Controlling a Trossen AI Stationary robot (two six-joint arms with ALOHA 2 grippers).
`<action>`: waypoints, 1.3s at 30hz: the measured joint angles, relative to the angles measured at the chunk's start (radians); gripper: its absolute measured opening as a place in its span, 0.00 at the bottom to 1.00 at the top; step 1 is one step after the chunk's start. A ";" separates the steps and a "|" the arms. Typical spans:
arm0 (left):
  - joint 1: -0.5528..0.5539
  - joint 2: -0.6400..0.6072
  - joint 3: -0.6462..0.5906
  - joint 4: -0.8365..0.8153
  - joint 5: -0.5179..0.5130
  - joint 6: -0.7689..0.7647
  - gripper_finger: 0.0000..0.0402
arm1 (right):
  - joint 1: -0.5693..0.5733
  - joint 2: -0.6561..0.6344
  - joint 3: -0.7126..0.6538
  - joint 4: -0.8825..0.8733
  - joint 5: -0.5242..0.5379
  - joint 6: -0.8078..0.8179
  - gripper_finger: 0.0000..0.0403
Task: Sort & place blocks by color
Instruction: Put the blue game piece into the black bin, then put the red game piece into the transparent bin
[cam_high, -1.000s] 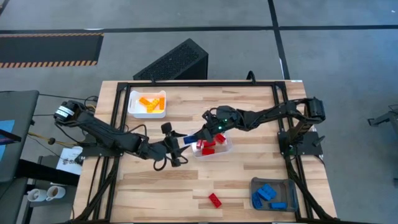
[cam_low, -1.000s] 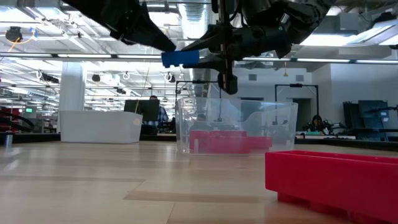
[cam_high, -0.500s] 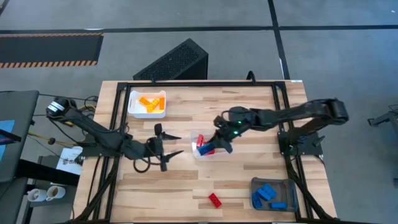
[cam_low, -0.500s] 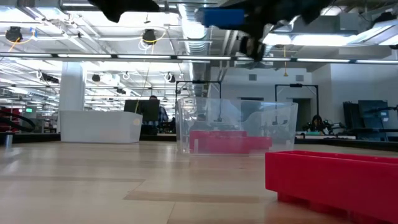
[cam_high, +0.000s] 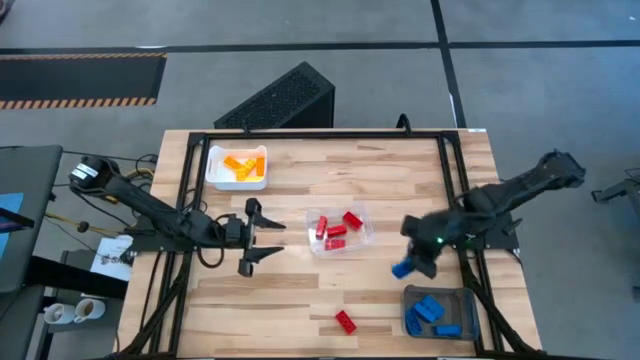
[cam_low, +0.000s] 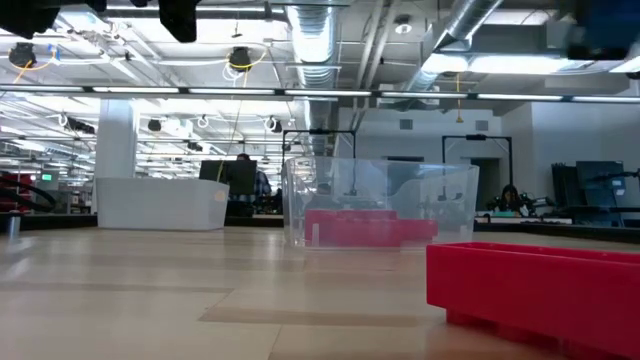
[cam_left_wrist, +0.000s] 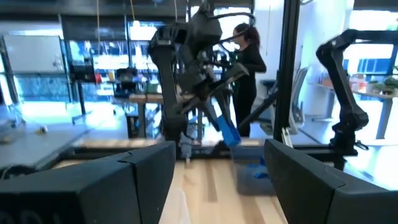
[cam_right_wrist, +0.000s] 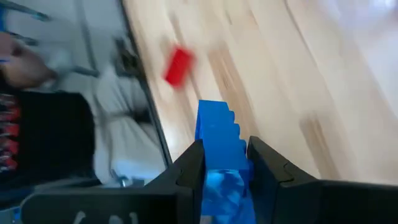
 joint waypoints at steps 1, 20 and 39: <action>0.000 0.010 0.000 -0.002 0.001 -0.012 0.58 | 0.038 -0.002 0.000 -0.037 0.009 0.051 0.24; 0.002 0.100 0.017 0.012 0.091 -0.080 0.58 | 0.347 0.288 0.000 -0.079 -0.209 0.393 0.55; 0.022 0.153 0.018 -0.007 0.088 -0.114 0.58 | 0.136 0.337 0.214 0.070 0.080 0.067 0.63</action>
